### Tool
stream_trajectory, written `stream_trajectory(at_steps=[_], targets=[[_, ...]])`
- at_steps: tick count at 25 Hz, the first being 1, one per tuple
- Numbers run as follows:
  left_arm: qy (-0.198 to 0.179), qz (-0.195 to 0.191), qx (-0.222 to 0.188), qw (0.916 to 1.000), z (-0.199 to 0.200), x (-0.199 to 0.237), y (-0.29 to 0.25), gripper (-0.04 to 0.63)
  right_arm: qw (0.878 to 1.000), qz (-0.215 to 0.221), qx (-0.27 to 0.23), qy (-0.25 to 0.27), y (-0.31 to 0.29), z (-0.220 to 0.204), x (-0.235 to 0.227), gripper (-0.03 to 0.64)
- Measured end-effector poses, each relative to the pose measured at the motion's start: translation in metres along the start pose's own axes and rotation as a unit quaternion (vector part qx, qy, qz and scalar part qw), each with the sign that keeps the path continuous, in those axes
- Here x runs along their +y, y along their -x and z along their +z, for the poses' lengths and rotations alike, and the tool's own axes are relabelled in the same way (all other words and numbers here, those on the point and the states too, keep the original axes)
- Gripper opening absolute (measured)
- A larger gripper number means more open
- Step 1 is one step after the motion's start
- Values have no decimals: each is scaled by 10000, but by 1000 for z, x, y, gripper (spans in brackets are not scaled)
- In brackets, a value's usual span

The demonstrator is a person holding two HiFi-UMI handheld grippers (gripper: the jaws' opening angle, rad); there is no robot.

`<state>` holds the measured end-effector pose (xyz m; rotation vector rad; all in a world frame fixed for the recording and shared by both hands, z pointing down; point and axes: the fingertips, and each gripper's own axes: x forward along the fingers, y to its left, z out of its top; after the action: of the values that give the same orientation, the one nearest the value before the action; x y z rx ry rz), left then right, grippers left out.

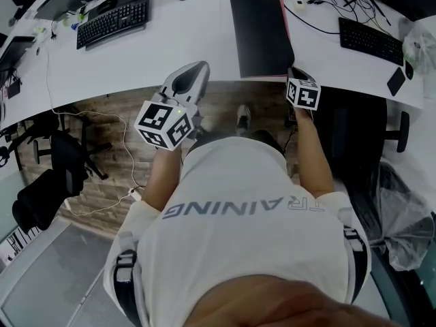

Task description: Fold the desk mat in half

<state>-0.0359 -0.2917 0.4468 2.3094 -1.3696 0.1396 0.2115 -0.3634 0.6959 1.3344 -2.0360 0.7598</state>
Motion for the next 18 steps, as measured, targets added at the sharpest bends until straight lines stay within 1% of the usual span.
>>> stream_trajectory(at_steps=[8, 11, 14, 16, 18], targets=[[72, -19, -47, 10000, -2, 6, 9, 32, 9990, -323, 292, -87, -5, -17, -9, 34], [19, -53, -55, 10000, -2, 8, 14, 32, 9985, -382, 365, -157, -8, -23, -10, 39], [-96, -90, -44, 9999, -1, 10, 22, 32, 9976, -529, 433, -141, -8, -23, -13, 87], [-134, -98, -53, 9998, 0, 13, 29, 32, 9969, -661, 409, -124, -4, -19, -14, 147], [-147, -101, -84, 9998, 4, 17, 37, 32, 9963, -796, 292, -154, 3, -9, -14, 159]])
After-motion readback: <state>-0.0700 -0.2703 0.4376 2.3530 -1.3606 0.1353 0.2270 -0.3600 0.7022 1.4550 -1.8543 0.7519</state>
